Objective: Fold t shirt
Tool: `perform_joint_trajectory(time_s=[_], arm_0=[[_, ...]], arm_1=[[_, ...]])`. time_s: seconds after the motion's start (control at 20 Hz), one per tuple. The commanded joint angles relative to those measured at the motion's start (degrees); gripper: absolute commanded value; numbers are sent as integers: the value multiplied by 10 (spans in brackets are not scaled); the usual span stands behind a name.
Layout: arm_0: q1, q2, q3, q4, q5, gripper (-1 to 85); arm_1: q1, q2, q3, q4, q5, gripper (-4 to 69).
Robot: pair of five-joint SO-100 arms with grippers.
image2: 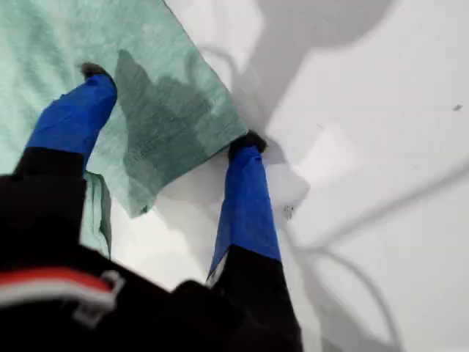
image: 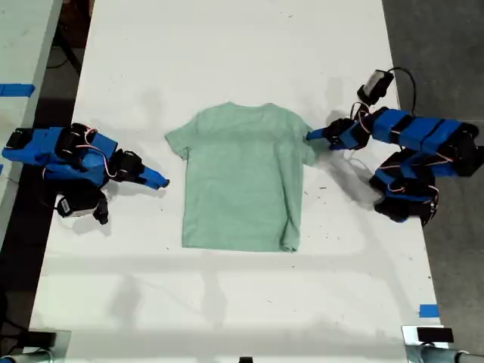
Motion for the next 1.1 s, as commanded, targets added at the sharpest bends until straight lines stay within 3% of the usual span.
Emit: perform_joint_trajectory(time_s=[0.0, 0.1, 0.35, 0.6, 0.8, 1.05], arm_0=[[-4, 3, 5, -11, 1, 113], [-4, 3, 5, -11, 1, 113], [-4, 3, 5, -11, 1, 113], [-4, 3, 5, -11, 1, 113], [-4, 3, 5, -11, 1, 113], [-4, 3, 5, -11, 1, 113]], arm_1=[[-19, -18, 11, -51, 18, 270], [-17, -15, 7, -40, 27, 15], [-17, 0, -80, 47, -4, 10], [-101, 26, -189, 63, -54, 10], [-180, -3, -262, 17, -80, 10], [-287, -97, -328, -90, -128, 18]])
